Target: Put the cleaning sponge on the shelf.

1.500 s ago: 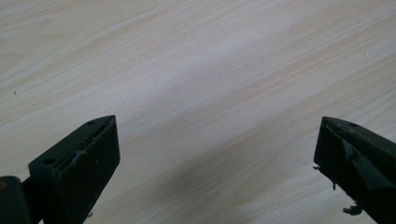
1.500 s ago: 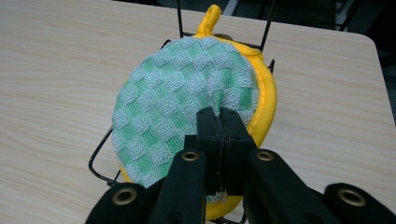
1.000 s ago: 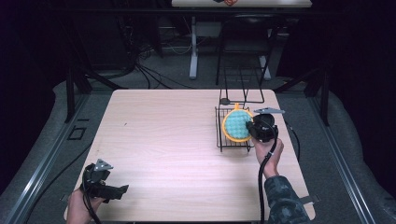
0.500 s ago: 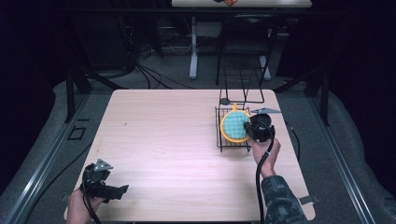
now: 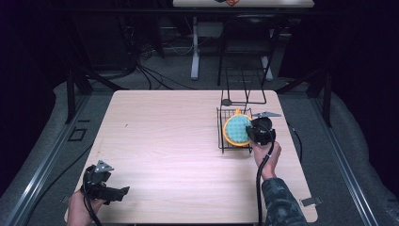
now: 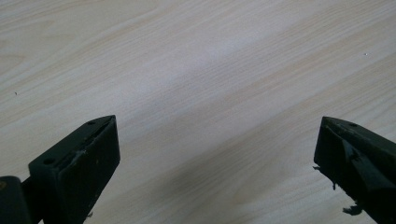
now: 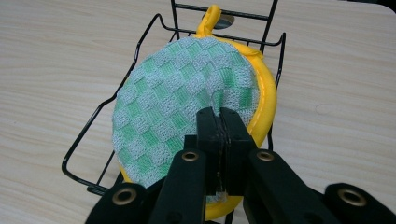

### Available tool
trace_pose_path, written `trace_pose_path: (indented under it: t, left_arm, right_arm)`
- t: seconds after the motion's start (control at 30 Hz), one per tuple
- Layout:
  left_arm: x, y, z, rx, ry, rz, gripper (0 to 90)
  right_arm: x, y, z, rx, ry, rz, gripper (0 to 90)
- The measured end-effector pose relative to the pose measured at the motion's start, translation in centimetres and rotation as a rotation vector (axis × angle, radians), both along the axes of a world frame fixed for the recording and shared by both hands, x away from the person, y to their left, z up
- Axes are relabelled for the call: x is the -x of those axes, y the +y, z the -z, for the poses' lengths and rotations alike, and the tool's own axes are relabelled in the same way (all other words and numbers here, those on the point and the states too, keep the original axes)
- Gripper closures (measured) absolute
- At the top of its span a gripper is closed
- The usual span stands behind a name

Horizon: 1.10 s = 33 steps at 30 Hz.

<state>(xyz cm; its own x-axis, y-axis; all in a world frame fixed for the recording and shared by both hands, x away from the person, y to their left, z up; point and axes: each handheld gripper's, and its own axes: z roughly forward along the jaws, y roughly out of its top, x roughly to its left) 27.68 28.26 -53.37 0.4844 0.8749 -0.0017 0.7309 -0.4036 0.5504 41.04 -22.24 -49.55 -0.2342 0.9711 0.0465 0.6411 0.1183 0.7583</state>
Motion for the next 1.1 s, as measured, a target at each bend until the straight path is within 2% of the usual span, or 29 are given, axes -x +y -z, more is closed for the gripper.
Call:
trace_pose_path:
  t: [0.37, 0.57, 0.83, 1.1]
  left_arm:
    - [0.0, 0.0, 0.0, 0.007, 0.000, 0.002, 0.2]
    - [0.0, 0.0, 0.0, 0.002, 0.001, 0.006, 0.2]
    - [0.0, 0.0, 0.0, 0.005, 0.001, 0.001, 0.2]
    - [0.1, 0.0, 0.0, 0.004, 0.004, 0.002, 0.2]
  right_arm:
    - [-0.8, 0.5, 0.7, 0.018, 0.019, 0.013, 88.3]
    - [-1.3, 0.6, 1.3, 0.046, 0.023, 0.020, 88.2]
    - [-2.0, 0.7, 2.0, 0.054, 0.043, 0.045, 87.3]
    - [-2.2, 0.6, 2.2, 0.045, 0.041, 0.064, 85.8]
